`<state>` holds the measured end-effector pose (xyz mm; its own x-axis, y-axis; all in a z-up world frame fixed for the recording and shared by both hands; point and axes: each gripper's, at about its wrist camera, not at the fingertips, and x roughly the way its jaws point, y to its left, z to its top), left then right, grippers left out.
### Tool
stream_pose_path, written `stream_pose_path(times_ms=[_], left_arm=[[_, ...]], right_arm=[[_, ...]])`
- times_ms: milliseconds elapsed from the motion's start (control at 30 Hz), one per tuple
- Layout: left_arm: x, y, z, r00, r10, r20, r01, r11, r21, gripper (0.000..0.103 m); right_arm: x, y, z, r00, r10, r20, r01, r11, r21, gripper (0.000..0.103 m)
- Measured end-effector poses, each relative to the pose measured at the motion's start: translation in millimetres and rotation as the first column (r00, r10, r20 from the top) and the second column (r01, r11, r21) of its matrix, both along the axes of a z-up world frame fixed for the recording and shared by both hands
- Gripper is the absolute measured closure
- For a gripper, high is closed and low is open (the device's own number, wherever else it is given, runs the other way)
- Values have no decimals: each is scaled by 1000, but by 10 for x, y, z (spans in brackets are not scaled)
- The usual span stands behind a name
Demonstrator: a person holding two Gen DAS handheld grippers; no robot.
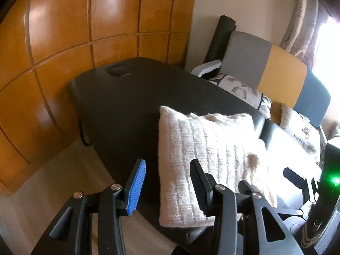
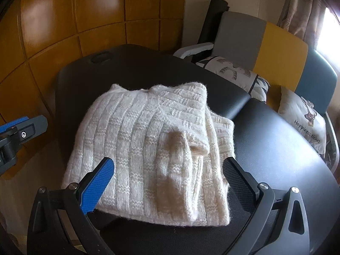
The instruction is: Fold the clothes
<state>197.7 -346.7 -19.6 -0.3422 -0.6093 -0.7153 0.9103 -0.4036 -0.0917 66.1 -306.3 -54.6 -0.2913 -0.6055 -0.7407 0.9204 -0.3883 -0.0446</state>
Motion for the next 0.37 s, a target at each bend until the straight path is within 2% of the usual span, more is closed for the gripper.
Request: stream_pose_path(times_ms=[200,367], left_arm=[[-40,-21,-36,1000,-22,-6,22,1000,17,59],[-26,-8,-1,1000,-14,3,14,1000,-26,62]], right_arm=[[-11,-21,-39,1000,5,14,-5,1000,18,0],[-36,-30,-74,1000,-5,16,5,1000,30,0]])
